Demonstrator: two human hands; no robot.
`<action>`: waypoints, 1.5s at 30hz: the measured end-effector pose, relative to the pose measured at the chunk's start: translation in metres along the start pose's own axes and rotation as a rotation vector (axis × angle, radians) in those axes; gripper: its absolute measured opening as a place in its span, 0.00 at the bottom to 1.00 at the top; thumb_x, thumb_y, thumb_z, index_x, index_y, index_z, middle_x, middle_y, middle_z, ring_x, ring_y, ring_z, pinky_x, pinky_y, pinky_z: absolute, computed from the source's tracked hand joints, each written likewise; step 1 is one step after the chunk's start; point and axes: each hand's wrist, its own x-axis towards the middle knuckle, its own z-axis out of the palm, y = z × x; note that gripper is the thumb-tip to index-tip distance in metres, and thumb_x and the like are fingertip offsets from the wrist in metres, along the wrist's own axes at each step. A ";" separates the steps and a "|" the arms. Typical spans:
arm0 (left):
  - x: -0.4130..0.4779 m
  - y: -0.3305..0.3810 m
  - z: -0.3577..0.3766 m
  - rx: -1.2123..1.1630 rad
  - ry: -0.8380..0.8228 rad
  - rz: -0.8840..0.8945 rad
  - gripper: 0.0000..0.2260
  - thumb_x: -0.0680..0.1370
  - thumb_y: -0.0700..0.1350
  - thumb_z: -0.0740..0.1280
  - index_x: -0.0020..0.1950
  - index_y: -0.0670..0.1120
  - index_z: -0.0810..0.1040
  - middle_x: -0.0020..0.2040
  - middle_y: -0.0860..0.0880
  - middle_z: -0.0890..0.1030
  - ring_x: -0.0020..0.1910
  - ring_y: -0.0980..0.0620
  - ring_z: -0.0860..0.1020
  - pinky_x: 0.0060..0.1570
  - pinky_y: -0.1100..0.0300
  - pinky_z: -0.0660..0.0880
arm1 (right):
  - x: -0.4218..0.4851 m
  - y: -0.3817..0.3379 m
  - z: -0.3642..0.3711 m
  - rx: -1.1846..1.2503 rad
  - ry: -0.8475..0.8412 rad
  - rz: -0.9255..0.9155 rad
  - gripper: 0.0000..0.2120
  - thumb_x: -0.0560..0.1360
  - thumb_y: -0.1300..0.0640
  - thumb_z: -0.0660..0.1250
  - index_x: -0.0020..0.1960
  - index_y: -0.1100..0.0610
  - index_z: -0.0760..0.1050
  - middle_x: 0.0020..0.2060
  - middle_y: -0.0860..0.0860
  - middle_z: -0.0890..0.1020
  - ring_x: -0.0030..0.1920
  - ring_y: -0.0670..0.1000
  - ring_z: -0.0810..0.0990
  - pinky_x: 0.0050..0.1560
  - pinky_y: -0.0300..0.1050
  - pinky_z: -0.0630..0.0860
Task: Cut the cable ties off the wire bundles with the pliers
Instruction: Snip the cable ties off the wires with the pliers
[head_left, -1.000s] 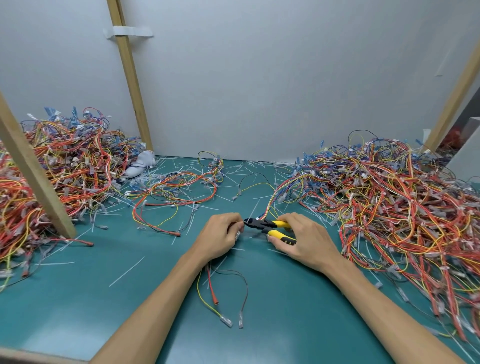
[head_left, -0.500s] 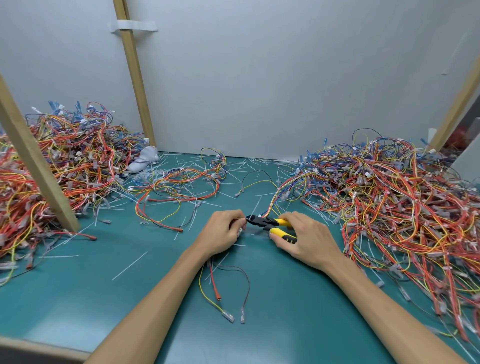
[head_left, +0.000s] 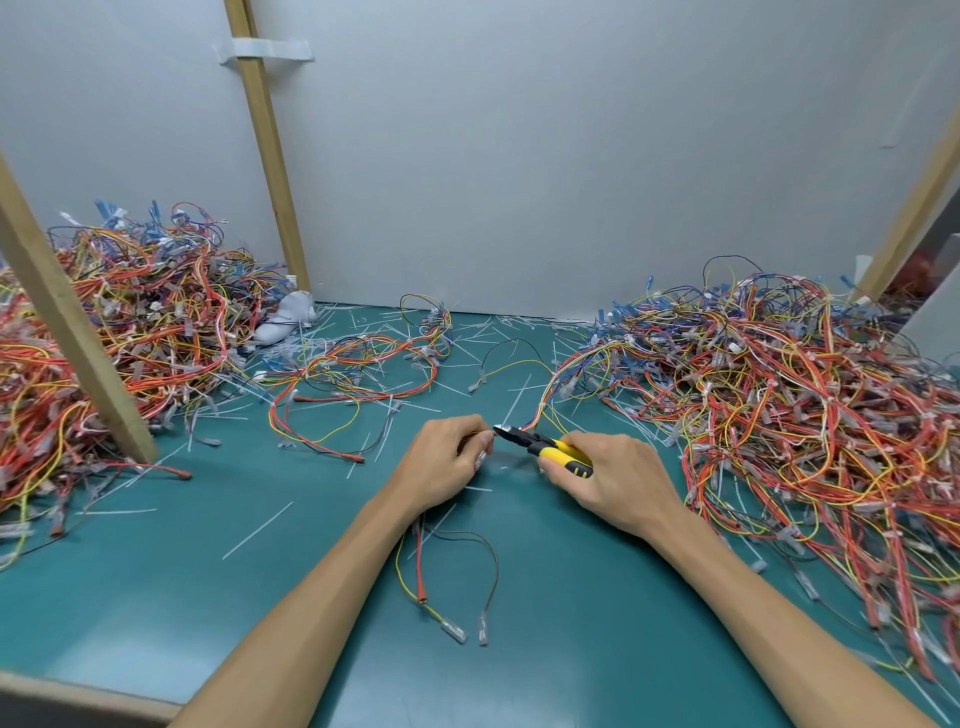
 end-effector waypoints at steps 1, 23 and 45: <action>0.000 0.000 0.000 0.008 0.012 0.010 0.10 0.80 0.43 0.62 0.39 0.50 0.75 0.30 0.53 0.76 0.31 0.55 0.72 0.36 0.59 0.69 | 0.000 0.000 0.000 0.003 -0.003 0.002 0.21 0.76 0.35 0.60 0.40 0.52 0.74 0.30 0.47 0.76 0.35 0.52 0.75 0.34 0.46 0.67; 0.001 -0.003 0.000 0.053 0.052 0.052 0.07 0.77 0.41 0.66 0.40 0.48 0.80 0.30 0.56 0.74 0.32 0.59 0.72 0.35 0.63 0.66 | 0.001 0.005 0.004 0.097 0.051 -0.031 0.18 0.71 0.37 0.68 0.55 0.46 0.77 0.41 0.43 0.78 0.44 0.47 0.77 0.43 0.45 0.74; -0.001 0.000 -0.002 0.068 0.024 0.037 0.07 0.77 0.41 0.65 0.41 0.47 0.81 0.32 0.54 0.75 0.34 0.53 0.73 0.39 0.55 0.71 | 0.002 0.007 0.002 0.034 0.141 -0.080 0.19 0.69 0.38 0.73 0.54 0.48 0.80 0.37 0.45 0.77 0.41 0.49 0.76 0.37 0.42 0.70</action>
